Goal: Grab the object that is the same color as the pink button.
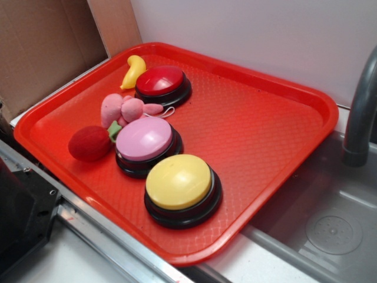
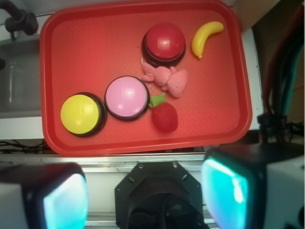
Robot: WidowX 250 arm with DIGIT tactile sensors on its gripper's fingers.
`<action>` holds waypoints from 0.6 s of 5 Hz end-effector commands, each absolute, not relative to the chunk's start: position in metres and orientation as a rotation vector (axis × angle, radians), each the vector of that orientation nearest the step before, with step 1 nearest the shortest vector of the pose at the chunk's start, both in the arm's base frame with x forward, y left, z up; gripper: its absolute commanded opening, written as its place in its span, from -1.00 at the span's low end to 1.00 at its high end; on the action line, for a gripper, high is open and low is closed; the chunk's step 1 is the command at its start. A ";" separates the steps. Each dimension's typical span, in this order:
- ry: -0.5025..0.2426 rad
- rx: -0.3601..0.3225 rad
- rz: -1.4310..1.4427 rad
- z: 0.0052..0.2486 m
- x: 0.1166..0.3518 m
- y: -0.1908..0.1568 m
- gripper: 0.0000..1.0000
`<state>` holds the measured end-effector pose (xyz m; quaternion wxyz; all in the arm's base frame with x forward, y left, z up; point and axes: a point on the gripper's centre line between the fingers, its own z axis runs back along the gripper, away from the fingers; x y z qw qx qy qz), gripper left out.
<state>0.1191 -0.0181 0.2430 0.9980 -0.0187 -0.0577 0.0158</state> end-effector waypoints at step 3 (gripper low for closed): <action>-0.100 -0.126 0.281 0.221 0.150 0.010 1.00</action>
